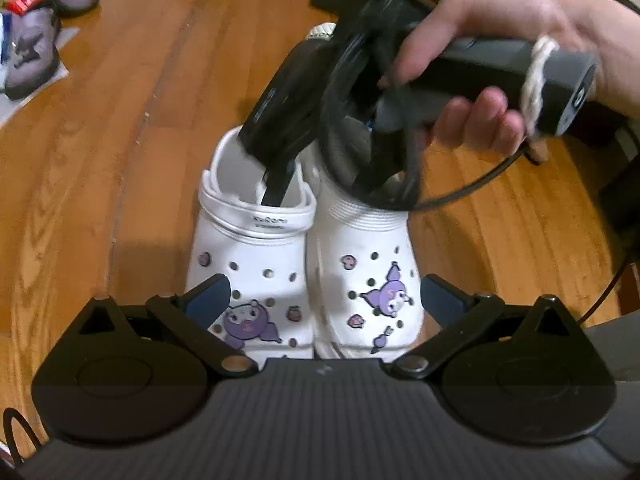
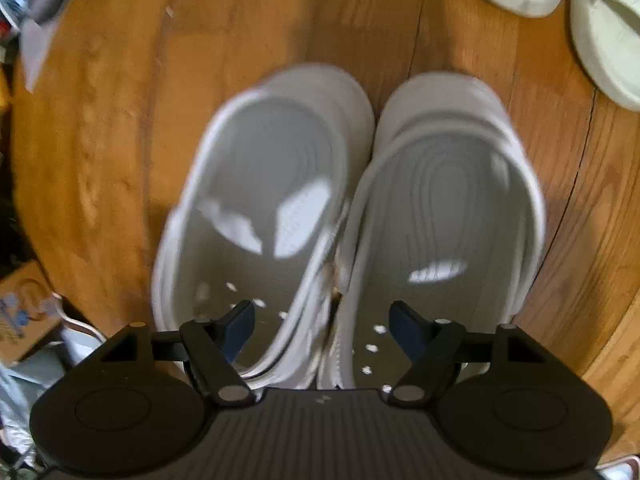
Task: Organize scattered shoes
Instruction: 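Close the right tool on both white Kuromi clog heels, then carry the Kuromi clogs with the right tool and set them beside the slides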
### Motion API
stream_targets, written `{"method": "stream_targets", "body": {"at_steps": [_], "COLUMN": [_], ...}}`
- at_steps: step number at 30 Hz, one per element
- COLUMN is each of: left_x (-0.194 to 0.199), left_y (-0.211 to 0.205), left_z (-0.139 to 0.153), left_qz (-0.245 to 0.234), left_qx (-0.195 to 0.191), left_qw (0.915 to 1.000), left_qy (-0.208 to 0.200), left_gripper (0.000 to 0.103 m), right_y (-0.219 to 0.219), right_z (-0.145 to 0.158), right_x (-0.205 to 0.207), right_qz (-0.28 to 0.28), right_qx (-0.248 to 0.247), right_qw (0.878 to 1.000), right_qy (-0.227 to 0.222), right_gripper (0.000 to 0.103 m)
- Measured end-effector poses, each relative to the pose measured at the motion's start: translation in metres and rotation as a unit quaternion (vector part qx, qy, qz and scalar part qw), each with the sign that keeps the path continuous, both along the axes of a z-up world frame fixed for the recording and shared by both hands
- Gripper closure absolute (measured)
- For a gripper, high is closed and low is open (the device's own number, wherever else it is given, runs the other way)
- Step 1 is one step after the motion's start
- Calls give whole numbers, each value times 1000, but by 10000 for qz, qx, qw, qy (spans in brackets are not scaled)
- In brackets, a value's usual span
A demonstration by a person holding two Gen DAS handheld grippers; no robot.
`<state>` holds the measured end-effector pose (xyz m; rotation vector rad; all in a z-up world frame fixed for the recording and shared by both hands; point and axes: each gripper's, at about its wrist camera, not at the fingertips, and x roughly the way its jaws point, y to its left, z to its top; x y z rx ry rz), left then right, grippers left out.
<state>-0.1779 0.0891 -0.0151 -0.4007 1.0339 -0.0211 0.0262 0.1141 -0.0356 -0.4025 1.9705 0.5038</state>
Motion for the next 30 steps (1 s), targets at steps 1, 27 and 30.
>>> {"method": "stream_targets", "body": {"at_steps": [1, 27, 30], "left_x": [0, -8, -16], "left_y": [1, 46, 53], "left_z": [0, -34, -34], "left_qz": [9, 519, 601], "left_qx": [0, -319, -443], "left_qw": [10000, 9972, 9962], "left_qy": [6, 444, 444], "left_gripper": [0, 0, 0], "right_y": [0, -100, -116], "right_z": [-1, 63, 75], "right_x": [-2, -23, -29], "right_qz": [64, 322, 366], "right_qx": [-53, 875, 1031], "right_qw": [10000, 9949, 9929], "right_qy": [-19, -373, -477], "right_gripper": [21, 72, 74]}}
